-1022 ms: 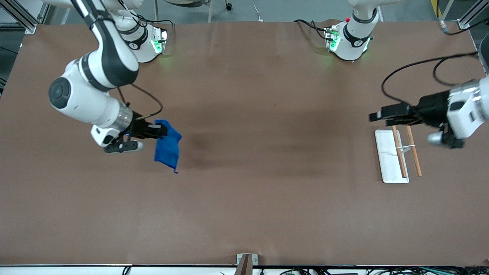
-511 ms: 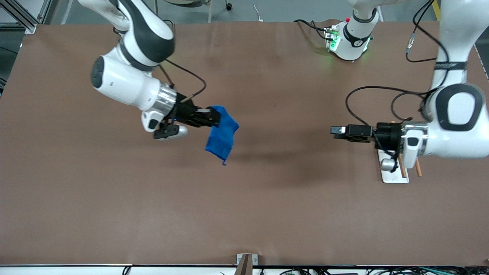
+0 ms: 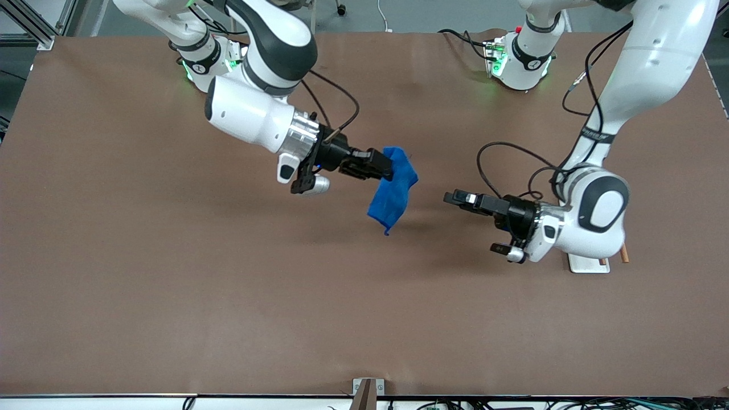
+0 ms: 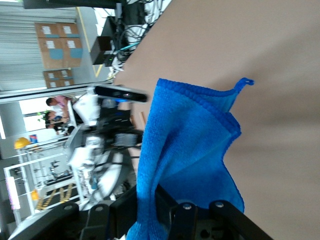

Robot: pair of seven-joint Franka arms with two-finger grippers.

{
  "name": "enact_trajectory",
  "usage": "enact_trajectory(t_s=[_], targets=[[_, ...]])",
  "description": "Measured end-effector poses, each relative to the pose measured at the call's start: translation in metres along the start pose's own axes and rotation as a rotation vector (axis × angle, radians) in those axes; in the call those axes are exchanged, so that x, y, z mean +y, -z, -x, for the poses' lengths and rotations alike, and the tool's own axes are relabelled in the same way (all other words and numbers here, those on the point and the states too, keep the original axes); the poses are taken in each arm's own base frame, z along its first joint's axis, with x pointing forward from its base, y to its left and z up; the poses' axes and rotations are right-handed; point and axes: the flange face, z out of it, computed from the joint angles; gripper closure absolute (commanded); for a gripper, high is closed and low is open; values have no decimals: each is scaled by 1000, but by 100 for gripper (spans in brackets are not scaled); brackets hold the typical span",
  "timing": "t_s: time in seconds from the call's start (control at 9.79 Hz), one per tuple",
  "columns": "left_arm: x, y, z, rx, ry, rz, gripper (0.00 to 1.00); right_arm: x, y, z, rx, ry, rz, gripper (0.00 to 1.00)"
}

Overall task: Right arm passes towel to left arm to hang
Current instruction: 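Grasp the hanging towel with the left gripper beside the right gripper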

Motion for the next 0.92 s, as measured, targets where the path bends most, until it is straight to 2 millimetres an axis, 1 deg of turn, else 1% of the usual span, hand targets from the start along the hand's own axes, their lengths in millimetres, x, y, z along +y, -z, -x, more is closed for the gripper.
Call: enact_trajectory(t_s=[0.1, 0.2, 0.31, 0.51, 0.92], targets=[[-9, 0, -2, -4, 5, 19, 0, -11, 1, 4, -4, -19, -34, 100], [-10, -2, -3, -11, 6, 57, 0, -20, 3, 7, 8, -28, -62, 100], [-9, -11, -3, -26, 4, 96, 0, -25, 3, 10, 20, -28, -77, 100], [-7, -24, -4, -42, 1, 125, 1, -27, 3, 13, 22, -29, -82, 100], [-2, -35, -5, -42, -2, 167, 2, -26, 2, 13, 22, -31, -81, 100]])
